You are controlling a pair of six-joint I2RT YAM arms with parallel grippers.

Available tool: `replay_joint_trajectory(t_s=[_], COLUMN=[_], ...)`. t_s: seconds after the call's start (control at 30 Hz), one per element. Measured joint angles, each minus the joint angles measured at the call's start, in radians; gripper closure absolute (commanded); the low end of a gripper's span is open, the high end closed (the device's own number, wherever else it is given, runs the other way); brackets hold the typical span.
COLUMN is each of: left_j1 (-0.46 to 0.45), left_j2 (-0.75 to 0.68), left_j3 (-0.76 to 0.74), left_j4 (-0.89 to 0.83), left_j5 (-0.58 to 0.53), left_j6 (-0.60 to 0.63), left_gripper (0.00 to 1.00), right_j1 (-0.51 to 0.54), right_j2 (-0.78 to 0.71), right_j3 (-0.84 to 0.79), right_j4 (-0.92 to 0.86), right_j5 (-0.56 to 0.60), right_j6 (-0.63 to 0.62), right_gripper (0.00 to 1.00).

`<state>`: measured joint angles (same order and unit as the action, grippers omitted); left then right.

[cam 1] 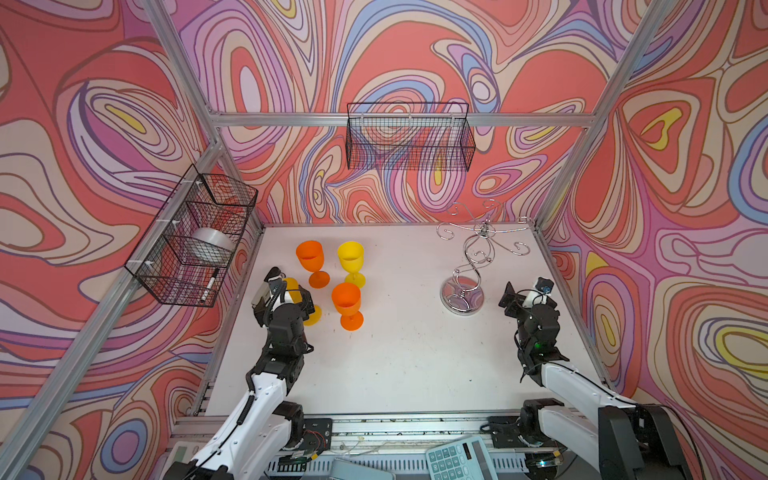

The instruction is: Take the wine glass off the wine glass rack

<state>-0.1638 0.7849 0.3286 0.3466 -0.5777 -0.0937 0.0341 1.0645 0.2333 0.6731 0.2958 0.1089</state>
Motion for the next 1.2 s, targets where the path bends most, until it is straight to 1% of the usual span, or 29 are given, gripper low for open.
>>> replay_joint_trajectory(t_s=[0.07, 0.17, 0.4, 0.53, 0.63, 0.77, 0.87, 0.97, 1.1, 1.2], left_j1=[0.000, 0.000, 0.000, 0.003, 0.027, 0.094, 0.140, 0.174, 0.198, 0.202], left_j2=[-0.027, -0.037, 0.023, 0.024, 0.016, -0.008, -0.003, 0.007, 0.024, 0.046], left_j3=[-0.011, -0.012, -0.012, -0.012, -0.012, -0.008, 0.014, 0.027, 0.030, 0.030], left_j4=[0.025, 0.066, 0.100, 0.107, 0.109, 0.112, 0.108, 0.105, 0.091, 0.085], left_j5=[0.003, 0.048, 0.182, 0.216, 0.227, 0.250, 0.251, 0.222, 0.158, 0.134], left_j6=[0.000, 0.003, 0.004, 0.003, -0.009, -0.033, -0.041, -0.042, -0.040, -0.038], left_gripper=[0.00, 0.00, 0.00, 0.00, 0.00, 0.00, 0.00, 0.00, 0.00, 0.00], right_j1=[0.000, 0.000, 0.000, 0.002, 0.010, 0.020, 0.026, 0.029, 0.032, 0.032], right_j2=[0.008, 0.021, 0.033, 0.057, 0.076, 0.089, 0.095, 0.096, 0.097, 0.105], right_j3=[0.000, 0.000, 0.000, 0.002, 0.005, 0.014, 0.017, 0.017, 0.017, 0.018], right_j4=[0.015, 0.031, 0.039, 0.045, 0.047, 0.054, 0.060, 0.062, 0.072, 0.082], right_j5=[0.000, 0.000, 0.000, -0.005, -0.009, -0.013, -0.015, -0.015, -0.015, -0.015], right_j6=[-0.002, -0.004, -0.004, -0.004, -0.008, -0.015, -0.019, -0.022, -0.023, -0.023], right_gripper=[0.04, 0.04, 0.04, 0.04, 0.04, 0.04, 0.04, 0.04, 0.04, 0.04])
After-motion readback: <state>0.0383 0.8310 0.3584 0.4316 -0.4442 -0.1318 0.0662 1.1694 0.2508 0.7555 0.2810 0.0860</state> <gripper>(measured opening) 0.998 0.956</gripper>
